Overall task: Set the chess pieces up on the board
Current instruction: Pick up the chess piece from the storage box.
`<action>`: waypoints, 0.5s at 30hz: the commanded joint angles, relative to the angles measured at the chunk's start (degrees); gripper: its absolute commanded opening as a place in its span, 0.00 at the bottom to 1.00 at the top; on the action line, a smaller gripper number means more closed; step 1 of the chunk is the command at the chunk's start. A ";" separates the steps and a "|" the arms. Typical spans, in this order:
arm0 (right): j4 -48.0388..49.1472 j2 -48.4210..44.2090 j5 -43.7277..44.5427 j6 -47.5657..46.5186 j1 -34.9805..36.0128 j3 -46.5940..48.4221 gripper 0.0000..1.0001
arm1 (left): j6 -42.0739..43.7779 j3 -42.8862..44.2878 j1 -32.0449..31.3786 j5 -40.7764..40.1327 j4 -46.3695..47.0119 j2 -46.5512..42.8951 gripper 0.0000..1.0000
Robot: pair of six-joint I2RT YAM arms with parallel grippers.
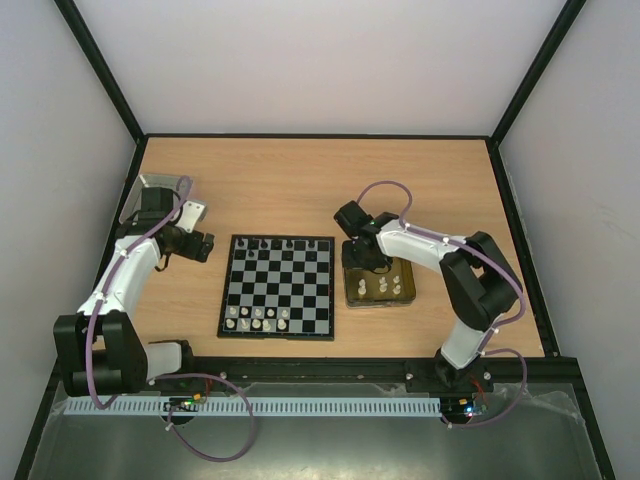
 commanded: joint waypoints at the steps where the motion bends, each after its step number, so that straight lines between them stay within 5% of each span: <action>1: 0.43 1.16 1.45 -0.15 0.21 0.49 0.17 | -0.43 0.67 -0.27 -0.56 -1.11 -0.77 0.93; 15: -2.20 0.60 3.30 -0.31 0.21 3.11 0.07 | -0.22 0.54 -0.27 -0.65 -0.92 -0.84 0.93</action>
